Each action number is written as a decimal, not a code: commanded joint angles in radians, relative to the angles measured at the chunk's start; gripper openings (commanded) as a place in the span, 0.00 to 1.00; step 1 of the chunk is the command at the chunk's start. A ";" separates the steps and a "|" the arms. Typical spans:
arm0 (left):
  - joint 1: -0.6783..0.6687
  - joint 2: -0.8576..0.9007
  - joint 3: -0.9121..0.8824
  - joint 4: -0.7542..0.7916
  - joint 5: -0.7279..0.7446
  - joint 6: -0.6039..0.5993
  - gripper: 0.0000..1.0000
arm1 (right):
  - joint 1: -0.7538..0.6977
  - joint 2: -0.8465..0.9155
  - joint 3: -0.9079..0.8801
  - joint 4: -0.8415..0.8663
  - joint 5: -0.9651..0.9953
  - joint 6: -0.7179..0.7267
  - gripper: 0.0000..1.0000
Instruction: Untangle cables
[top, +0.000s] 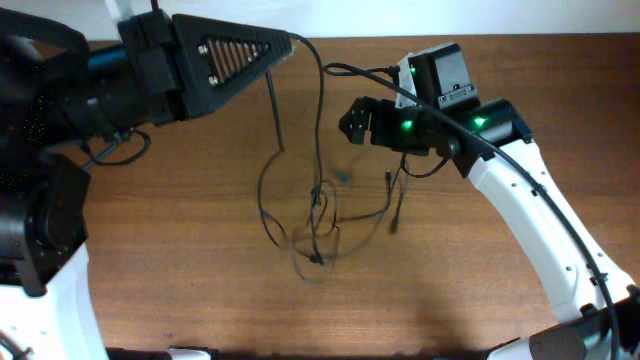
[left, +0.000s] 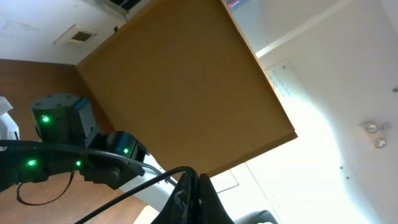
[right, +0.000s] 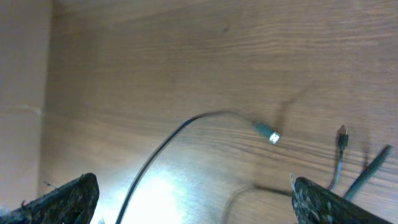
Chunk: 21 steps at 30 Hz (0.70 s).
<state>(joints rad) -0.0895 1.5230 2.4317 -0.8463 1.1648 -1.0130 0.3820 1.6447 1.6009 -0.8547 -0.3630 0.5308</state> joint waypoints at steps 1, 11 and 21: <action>-0.002 -0.009 0.006 0.003 0.025 0.020 0.00 | 0.009 0.002 0.004 -0.040 -0.129 0.000 0.98; -0.002 -0.009 0.006 0.003 -0.056 0.019 0.00 | 0.080 0.002 0.003 -0.288 -0.138 -0.090 0.98; -0.001 -0.009 0.006 0.003 -0.089 0.019 0.00 | 0.115 0.002 -0.048 -0.343 -0.074 -0.079 0.99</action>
<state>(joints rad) -0.0895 1.5230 2.4317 -0.8486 1.0927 -1.0130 0.4927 1.6447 1.5906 -1.1965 -0.4675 0.4419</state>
